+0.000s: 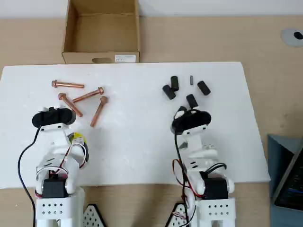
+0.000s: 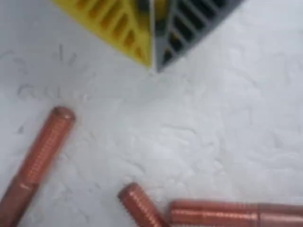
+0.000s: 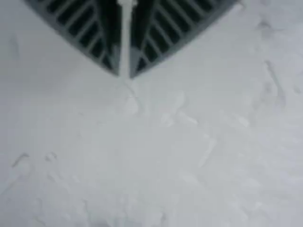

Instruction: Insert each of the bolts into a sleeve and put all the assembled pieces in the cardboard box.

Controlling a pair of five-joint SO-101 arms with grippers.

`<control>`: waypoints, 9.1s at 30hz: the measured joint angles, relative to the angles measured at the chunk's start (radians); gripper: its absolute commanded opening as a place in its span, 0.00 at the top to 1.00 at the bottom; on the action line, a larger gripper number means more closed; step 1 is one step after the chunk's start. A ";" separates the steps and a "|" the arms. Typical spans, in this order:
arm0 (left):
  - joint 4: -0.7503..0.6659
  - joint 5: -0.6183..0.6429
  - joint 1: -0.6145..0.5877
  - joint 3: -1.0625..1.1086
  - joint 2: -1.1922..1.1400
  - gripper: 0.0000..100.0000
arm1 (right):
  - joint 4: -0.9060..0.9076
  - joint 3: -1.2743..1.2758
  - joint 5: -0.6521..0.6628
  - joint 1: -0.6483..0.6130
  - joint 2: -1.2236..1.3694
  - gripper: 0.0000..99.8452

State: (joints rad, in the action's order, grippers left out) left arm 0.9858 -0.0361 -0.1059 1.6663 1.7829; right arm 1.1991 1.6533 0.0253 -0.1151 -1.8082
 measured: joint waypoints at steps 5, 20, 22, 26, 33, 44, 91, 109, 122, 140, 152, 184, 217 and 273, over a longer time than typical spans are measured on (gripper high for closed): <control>0.000 0.000 0.000 0.000 0.000 1.00 | -0.003 0.000 0.000 0.005 0.000 0.99; 0.241 0.000 0.000 -0.310 0.000 1.00 | 0.101 -0.316 0.000 0.005 0.002 0.99; 0.264 0.000 0.000 -0.341 0.000 1.00 | 0.101 -0.379 0.000 0.003 0.044 0.99; 0.301 0.000 0.000 -0.402 -0.017 1.00 | 0.101 -0.526 0.000 0.006 0.226 0.99; 0.318 0.000 0.000 -0.575 -0.236 1.00 | 0.150 -0.760 0.000 0.006 0.562 0.99; 0.428 0.000 0.000 -0.901 -0.752 1.00 | 0.189 -0.918 0.000 0.006 0.842 0.99; 0.433 -0.124 0.000 -1.178 -1.355 1.00 | 0.186 -1.415 -0.376 -0.014 1.720 0.99; 0.433 -0.124 0.000 -1.178 -1.355 1.00 | 0.209 -1.467 -0.572 -0.018 1.975 0.83; 0.433 -0.124 0.000 -1.178 -1.355 1.00 | 0.215 -1.591 -0.572 -0.020 2.078 0.83; 0.433 -0.124 0.000 -1.178 -1.355 1.00 | 0.169 -1.593 -0.572 -0.064 2.176 0.83; 0.433 -0.124 0.000 -1.178 -1.355 1.00 | 0.172 -1.617 -0.572 -0.054 2.219 0.99; 0.511 -0.124 0.000 -1.178 -1.355 1.00 | 0.537 -1.718 -0.499 -0.071 1.676 0.99; 0.534 -0.124 0.135 -1.450 -1.603 0.98 | 0.327 -0.793 -0.348 -0.071 0.519 0.99; 0.284 -0.161 0.175 -1.723 -2.206 1.00 | 0.324 -0.789 -0.348 -0.071 0.506 0.99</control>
State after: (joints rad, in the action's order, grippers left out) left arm 1.2697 -0.1972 0.0690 -0.0568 -0.4235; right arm 1.5228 0.8646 -0.3230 -0.1857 -1.3019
